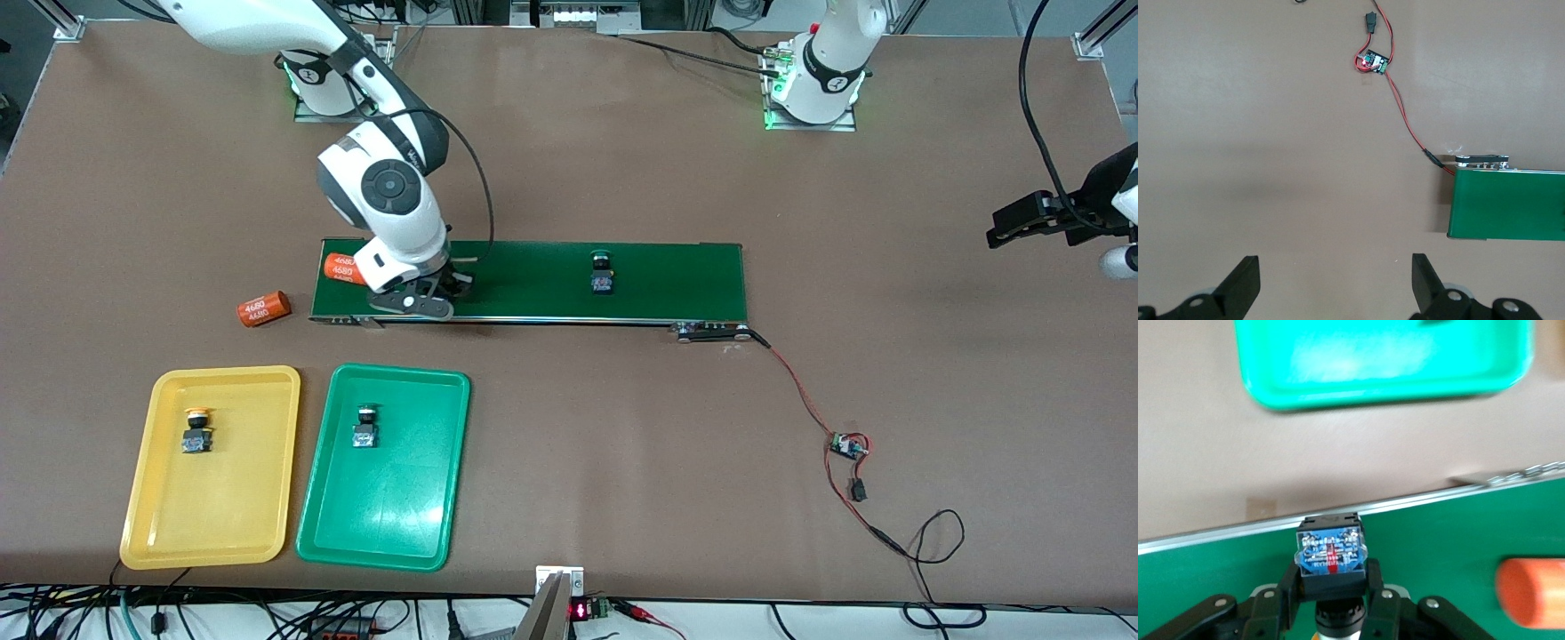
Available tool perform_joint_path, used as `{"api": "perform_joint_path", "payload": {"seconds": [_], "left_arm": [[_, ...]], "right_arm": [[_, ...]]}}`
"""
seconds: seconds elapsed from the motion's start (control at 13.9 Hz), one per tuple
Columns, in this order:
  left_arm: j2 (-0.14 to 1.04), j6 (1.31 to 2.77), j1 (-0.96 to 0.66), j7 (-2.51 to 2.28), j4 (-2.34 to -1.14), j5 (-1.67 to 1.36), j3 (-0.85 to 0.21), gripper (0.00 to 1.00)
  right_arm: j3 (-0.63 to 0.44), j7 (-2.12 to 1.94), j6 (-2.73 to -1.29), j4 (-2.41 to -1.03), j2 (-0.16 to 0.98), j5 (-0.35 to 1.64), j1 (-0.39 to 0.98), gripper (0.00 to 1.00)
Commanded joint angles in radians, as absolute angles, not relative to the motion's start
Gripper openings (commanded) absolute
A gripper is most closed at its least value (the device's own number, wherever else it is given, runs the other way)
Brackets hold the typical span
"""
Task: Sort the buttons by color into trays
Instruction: 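Lift the orange button and carry it toward the yellow tray with the right gripper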
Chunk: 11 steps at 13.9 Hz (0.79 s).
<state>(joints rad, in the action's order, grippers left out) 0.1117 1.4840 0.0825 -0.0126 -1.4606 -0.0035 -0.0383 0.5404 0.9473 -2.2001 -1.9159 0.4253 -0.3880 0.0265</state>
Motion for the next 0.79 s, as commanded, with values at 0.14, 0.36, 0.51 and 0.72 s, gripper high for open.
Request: {"api": "perform_joint_path", "payload": {"seconds": [0.14,0.36,0.51,0.72], "left_arm": [[0.089,1.477,0.112,0.011,-1.465,-0.014,-0.034,1.0],[0.09,1.486,0.114,0.011,-1.465,-0.015,-0.034,1.0],[0.091,1.486,0.112,0.012,-1.465,-0.014,-0.034,1.0],[0.091,1.486,0.11,0.012,-1.465,-0.014,-0.046,1.0]], "right_arm": [[0.48,0.66,-2.036,-1.688,0.422,-0.275,-0.034,0.09],[0.376,0.501,-1.978,-1.586,0.434,-0.189,-0.034,0.09],[0.306,0.413,-1.95,-1.542,0.454,-0.167,-0.034,0.09],[0.207,0.243,-1.953,-1.504,0.494,-0.161,-0.046,0.09]]}}
